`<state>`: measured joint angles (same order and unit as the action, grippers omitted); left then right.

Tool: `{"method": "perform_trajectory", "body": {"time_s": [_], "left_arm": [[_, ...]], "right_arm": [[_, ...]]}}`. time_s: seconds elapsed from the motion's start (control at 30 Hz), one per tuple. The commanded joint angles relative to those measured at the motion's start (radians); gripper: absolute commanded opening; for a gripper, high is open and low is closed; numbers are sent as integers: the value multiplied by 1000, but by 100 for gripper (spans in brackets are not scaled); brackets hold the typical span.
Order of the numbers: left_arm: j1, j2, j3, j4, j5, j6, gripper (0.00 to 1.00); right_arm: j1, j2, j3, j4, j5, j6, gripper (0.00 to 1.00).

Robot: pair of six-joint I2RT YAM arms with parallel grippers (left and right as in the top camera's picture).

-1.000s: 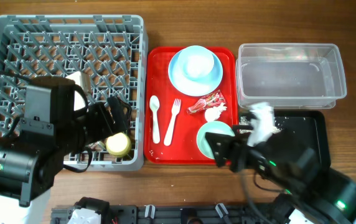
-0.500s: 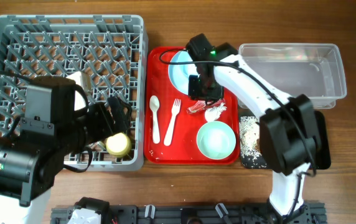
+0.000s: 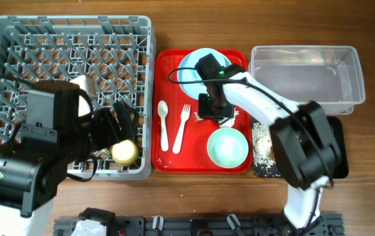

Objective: Sort waste into correct bins and load items into the dishwasher rack
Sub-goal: 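Reach the right gripper to the red wrapper beside the plate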

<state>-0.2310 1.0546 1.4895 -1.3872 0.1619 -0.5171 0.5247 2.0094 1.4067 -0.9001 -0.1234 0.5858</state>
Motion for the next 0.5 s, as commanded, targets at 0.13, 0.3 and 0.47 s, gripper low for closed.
{"method": "perform_trajectory", "body": {"time_s": [0.13,0.3,0.47], "left_arm": [[-2,-4,3,2,-2,15,100],[-2,-4,3,2,-2,15,100],[-2,-4,3,2,-2,15,100]], "right_arm": [[4,-333,3,-28,87,-7,5],[5,-187,-34,-6,105,24,68],[5,34,-34,53,101,53,69]]}}
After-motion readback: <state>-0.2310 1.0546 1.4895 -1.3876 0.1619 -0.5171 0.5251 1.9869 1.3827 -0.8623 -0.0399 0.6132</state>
